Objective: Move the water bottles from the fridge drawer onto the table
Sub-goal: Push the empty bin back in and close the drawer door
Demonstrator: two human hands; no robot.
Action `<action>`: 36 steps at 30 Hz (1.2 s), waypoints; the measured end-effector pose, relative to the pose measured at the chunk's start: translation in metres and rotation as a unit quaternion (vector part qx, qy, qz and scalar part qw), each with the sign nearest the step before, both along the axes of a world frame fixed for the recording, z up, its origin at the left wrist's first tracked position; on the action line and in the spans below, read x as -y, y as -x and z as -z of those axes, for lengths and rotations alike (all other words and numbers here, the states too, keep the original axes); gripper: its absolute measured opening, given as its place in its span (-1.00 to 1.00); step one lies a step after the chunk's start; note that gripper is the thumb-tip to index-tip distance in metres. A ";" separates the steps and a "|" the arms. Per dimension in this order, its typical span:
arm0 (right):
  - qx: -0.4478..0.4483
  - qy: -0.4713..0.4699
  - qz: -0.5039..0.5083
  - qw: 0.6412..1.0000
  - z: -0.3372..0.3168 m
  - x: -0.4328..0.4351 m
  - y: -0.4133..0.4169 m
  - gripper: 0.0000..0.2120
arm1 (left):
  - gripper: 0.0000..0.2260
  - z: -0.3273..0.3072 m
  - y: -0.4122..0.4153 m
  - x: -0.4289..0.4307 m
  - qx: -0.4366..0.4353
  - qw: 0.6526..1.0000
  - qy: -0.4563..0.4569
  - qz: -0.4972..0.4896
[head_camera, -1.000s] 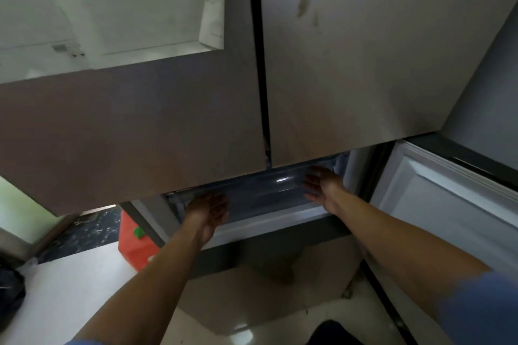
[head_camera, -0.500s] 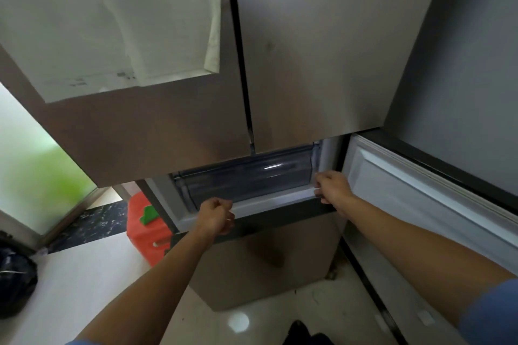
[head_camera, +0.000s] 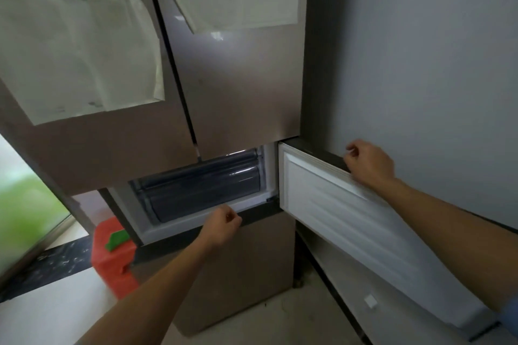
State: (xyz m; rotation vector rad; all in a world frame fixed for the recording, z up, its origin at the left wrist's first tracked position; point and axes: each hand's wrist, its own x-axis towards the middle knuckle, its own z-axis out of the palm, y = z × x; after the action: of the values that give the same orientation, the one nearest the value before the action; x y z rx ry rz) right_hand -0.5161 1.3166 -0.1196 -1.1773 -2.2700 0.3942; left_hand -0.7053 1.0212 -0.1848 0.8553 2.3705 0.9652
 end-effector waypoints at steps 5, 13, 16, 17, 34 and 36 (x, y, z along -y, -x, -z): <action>0.118 0.047 0.009 0.992 0.020 -0.024 -0.076 -0.59 | -0.90 0.002 -0.066 -0.012 -0.009 1.000 0.015 0.004; 0.154 0.067 -0.040 0.985 0.025 0.004 -0.118 -0.62 | -0.87 0.020 -0.165 0.009 -0.048 0.996 0.061 0.050; 0.167 0.066 -0.055 0.982 0.021 0.025 -0.116 -0.62 | -0.87 0.016 -0.172 0.022 -0.062 0.995 0.066 0.041; 0.174 0.060 -0.061 0.981 0.020 0.034 -0.115 -0.62 | -0.86 0.015 -0.172 0.027 -0.064 0.995 0.069 0.039; 0.089 0.123 -0.150 0.977 0.024 0.222 0.001 -0.55 | -0.76 -0.021 -0.111 0.190 -0.036 0.998 -0.010 -0.053; 0.029 0.162 -0.172 0.971 0.028 0.240 0.017 -0.58 | -0.74 -0.022 -0.099 0.209 -0.026 0.997 -0.037 -0.062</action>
State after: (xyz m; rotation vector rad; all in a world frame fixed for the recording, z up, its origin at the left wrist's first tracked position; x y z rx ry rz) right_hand -0.5327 1.0768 -0.1472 -0.9465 -2.5331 0.9020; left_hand -0.6066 0.8122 -0.1633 0.7769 2.4696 1.0975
